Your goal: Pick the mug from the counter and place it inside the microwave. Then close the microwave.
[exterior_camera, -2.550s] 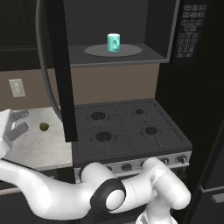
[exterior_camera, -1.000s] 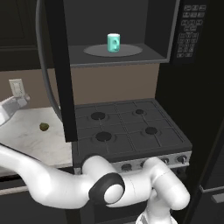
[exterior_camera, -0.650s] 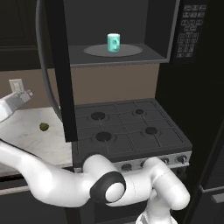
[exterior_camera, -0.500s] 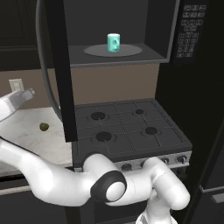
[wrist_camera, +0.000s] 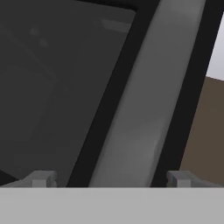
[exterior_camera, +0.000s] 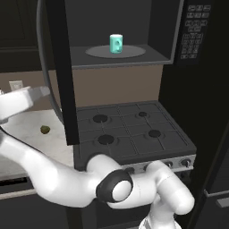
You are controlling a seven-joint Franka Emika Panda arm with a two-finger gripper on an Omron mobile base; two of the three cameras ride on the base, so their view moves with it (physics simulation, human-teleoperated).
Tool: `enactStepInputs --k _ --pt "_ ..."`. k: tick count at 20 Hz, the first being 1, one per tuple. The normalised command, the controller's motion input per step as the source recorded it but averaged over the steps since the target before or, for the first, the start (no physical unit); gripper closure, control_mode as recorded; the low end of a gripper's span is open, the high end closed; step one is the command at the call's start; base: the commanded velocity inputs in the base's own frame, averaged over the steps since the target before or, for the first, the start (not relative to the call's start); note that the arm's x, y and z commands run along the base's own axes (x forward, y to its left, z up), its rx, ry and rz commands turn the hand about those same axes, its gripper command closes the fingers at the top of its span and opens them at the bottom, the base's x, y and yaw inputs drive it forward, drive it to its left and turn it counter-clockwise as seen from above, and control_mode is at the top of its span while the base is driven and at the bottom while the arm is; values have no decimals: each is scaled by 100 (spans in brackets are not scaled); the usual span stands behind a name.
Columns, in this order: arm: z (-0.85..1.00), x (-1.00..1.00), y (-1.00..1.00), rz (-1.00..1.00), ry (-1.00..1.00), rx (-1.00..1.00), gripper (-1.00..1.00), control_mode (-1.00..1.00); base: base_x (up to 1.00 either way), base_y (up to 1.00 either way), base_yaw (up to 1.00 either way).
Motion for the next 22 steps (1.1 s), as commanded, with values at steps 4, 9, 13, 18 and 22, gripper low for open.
enactStepInputs --k 4,9,13,18,22 --pt "9 0 -52 0 0 3 -100 -100 0 0 0" --pt "14 0 -53 0 0 3 -100 -100 0 0 0" --pt "14 0 -52 0 0 4 -100 -100 0 0 0" --pt "12 0 -51 0 0 4 -100 -100 0 0 0" --pt "10 0 -51 0 0 5 -100 -100 0 0 0"
